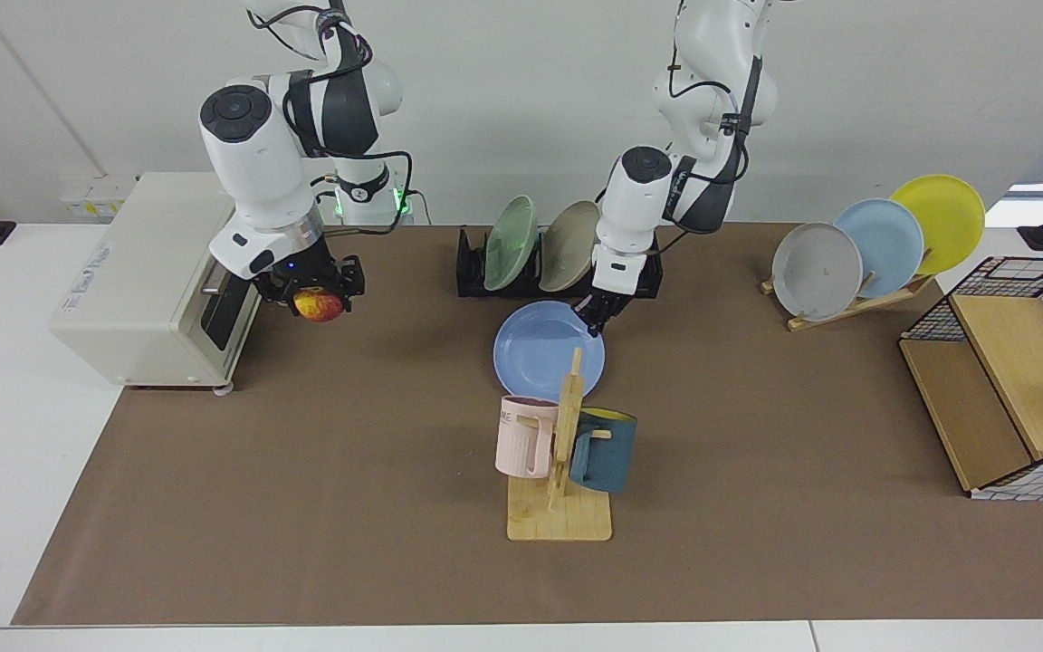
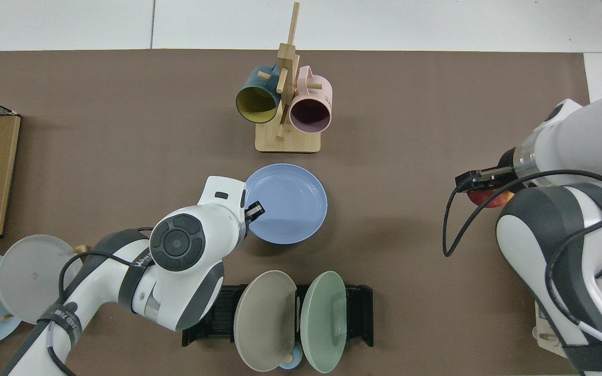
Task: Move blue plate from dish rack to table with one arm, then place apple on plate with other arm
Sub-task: 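Lower the blue plate onto the table and open the left gripper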
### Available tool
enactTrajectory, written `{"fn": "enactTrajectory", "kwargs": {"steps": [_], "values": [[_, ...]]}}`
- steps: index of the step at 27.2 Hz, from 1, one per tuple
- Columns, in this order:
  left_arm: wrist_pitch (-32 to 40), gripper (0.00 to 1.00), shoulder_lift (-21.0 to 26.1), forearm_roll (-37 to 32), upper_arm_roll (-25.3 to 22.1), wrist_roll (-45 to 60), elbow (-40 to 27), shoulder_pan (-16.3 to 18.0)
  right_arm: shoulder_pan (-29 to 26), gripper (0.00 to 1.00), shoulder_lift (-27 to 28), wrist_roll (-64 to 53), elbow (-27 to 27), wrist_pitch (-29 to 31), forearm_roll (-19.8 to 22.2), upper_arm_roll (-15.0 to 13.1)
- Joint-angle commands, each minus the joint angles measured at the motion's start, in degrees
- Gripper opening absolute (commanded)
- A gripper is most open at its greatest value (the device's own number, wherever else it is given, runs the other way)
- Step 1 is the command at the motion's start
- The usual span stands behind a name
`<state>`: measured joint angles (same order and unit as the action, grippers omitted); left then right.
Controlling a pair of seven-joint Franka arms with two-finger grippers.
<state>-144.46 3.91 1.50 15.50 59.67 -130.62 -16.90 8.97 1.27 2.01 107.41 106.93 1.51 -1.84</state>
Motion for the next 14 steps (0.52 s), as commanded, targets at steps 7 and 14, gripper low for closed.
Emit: {"fn": "enactTrajectory", "kwargs": {"steps": [7,14], "values": [[-1.61,0.13,-0.74,-1.14,-0.56,-1.67,-1.74,-0.24,2.72,0.00,-0.65,-0.51,2.71,3.99,-0.63,0.34],[-1.52,1.00,-0.48,-1.32,-1.00,-2.28,-1.21,0.02,3.33,0.00,-0.48,-0.69,2.80,4.16,-0.72,0.34]]}}
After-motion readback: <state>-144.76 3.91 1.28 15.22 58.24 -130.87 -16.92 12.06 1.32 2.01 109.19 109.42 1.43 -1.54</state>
